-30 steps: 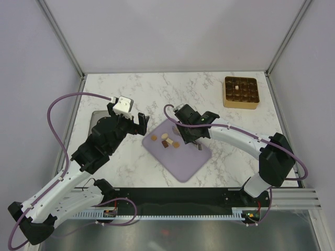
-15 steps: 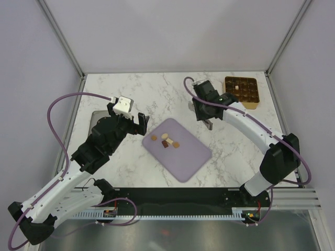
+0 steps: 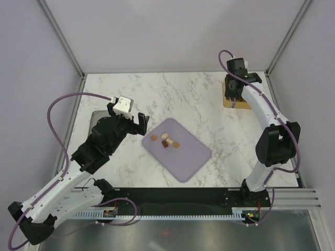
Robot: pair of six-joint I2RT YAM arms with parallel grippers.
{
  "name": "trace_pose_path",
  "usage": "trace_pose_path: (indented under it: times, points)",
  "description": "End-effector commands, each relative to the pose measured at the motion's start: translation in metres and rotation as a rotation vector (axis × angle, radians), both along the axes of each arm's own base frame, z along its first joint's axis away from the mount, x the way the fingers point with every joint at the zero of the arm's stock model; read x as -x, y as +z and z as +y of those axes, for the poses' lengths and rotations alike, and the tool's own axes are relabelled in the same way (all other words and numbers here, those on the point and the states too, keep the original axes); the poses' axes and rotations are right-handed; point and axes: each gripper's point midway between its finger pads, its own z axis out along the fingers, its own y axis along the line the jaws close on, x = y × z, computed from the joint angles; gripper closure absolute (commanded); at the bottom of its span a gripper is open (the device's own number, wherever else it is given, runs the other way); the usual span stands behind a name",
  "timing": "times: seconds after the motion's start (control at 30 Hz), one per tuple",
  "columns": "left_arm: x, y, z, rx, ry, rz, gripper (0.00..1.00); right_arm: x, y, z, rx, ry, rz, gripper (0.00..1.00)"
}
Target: Pack the chocolate
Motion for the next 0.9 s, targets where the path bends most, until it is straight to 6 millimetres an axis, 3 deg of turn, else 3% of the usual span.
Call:
trace_pose_path:
  times: [0.0, 0.17, 0.37, 0.87]
  points:
    - [-0.003, 0.008, 0.004, -0.010, 0.018, -0.039, 0.03, -0.025, 0.016, -0.035, -0.016, -0.113, -0.058, 0.64]
    - [-0.003, 0.008, 0.004, -0.010, 0.019, -0.039, 0.03, -0.035, 0.012, -0.068, 0.034, -0.197, -0.055, 0.64]
    - [-0.004, 0.006, 0.004, -0.014, 0.020, -0.035, 0.03, -0.043, 0.003, -0.088, 0.049, -0.228, -0.033, 0.64]
    - [-0.005, 0.004, 0.004, -0.022, 0.023, -0.032, 0.03, -0.065, -0.017, -0.090, 0.004, -0.218, -0.011, 0.60]
